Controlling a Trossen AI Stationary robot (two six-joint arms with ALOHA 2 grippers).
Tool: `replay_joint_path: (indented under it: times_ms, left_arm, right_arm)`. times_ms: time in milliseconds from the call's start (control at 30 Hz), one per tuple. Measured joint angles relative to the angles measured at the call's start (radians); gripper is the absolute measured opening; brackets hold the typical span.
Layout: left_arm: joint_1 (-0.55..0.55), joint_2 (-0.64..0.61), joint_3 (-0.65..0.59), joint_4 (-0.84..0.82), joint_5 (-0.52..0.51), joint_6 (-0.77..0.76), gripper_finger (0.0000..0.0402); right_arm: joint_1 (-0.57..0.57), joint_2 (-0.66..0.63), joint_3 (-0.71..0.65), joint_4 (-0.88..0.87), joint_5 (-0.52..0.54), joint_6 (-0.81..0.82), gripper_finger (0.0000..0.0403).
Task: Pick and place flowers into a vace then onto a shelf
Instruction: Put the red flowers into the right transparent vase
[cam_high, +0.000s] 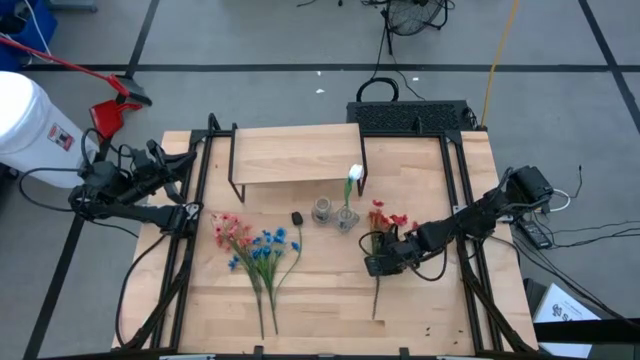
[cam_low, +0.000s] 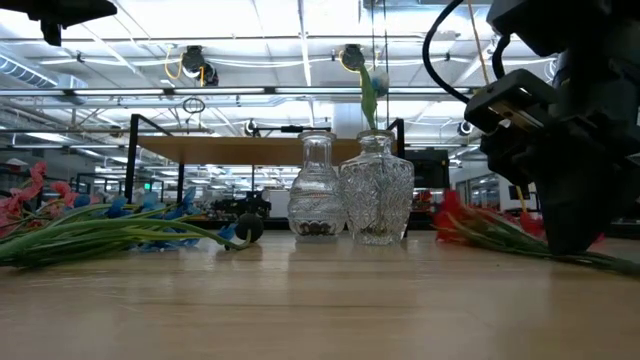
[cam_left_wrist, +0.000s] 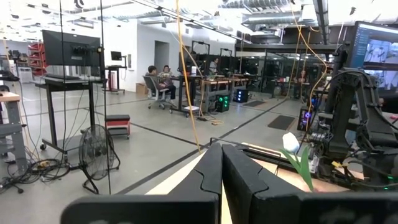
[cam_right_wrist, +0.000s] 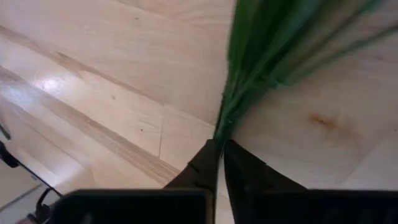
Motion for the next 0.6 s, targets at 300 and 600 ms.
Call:
replay_joint_path:
  times_ms: [300,600]
  left_arm:
    - [0.000,0.000,0.000,0.000,0.000,0.000,0.0010]
    - [0.000,0.000,0.000,0.000,0.000,0.000,0.0010]
  right_arm:
    - [0.011,-0.037,-0.003,0.024,0.072,-0.009,0.0001]
    - [0.052,-0.177,-0.002,0.022,0.292,-0.019,0.0000]
